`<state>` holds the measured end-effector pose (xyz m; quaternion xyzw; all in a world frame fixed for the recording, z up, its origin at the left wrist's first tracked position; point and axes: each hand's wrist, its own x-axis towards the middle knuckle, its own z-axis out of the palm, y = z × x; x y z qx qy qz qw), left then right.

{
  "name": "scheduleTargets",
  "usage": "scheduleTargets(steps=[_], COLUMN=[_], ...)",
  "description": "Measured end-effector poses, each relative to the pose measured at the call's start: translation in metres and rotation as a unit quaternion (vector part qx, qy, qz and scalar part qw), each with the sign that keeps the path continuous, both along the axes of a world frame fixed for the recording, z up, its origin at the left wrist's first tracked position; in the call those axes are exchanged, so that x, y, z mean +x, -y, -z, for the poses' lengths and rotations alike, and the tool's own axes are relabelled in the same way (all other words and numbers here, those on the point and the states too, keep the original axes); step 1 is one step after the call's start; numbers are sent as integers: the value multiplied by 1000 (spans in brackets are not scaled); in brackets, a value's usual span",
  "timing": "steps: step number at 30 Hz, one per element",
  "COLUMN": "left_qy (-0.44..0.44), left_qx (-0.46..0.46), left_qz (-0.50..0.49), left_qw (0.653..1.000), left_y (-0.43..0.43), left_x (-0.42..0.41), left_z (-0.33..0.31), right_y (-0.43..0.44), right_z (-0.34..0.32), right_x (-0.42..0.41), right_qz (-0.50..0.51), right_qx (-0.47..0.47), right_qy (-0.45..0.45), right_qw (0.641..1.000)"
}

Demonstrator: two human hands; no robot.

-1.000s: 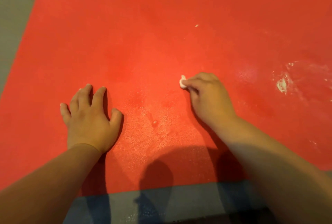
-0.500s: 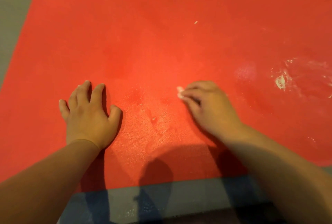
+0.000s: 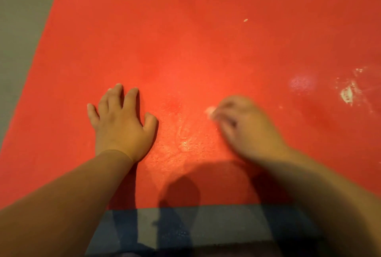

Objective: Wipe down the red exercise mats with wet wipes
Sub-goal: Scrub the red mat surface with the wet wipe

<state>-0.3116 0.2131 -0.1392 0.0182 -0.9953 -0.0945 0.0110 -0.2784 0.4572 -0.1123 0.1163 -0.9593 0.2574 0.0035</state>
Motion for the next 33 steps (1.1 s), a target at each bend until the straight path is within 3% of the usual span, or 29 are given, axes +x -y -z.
scheduleTargets(steps=[2, 4, 8, 10, 11, 12, 14, 16, 17, 19, 21, 23, 25, 27, 30, 31, 33], left_qy=[10, 16, -11, -26, -26, -24, -22, -15, -14, -11, -9, -8, -8, -7, -10, -18, -45], left_qx=[2, 0, -3, -18, -21, -15, 4, 12, 17, 27, 37, 39, 38, 37, 39, 39, 32], left_qz=[2, 7, 34, 62, 69, 70, 66, 68, 69, 70, 69, 68, 70, 72, 72, 68, 42], left_qw=[1000, 1000, 999, 998, 997, 997, 998, 997, 997, 997, 997, 997, 997, 997, 997, 997, 998], left_y=[0, 0, 16, 27, 31, 33, 34, 35, 36, 36, 37, 37, 36, 36, 36, 36, 37], left_x=[1, 2, -11, -21, -26, -28, -33, -33, -34, -35, -33, -32, -33, -34, -34, -35, -35], left_z=[-2, -5, -12, -14, -13, -11, -6, -5, -5, -6, -5, -4, -5, -6, -7, -7, -6], right_y=[-23, 0, 100, 99, 82, 62, 15, -11, -3, 40, 88, 104, 82, 51, 24, 34, 68], right_z=[0, 3, 8, 4, 2, 1, 1, -2, -2, 3, 3, 1, -1, 3, 6, 7, 10], right_x=[-38, -54, -6, 7, -3, -17, -56, -83, -85, -69, -35, -13, -36, -76, -117, -116, -93], right_qz=[187, 247, -24, -139, -148, -119, 37, 218, 254, 190, 30, -107, -167, -76, 163, 184, 96], right_qx=[14, 19, 1, -22, -10, 11, 51, 38, 33, 36, 1, -31, 5, 51, 50, 59, 46], right_qy=[-17, -18, 11, 17, 14, 11, -18, -16, -11, 11, 7, 29, 19, -17, -36, -31, -11], right_qw=[982, 969, 1000, 990, 989, 993, 998, 975, 967, 981, 1000, 993, 986, 996, 985, 981, 994])
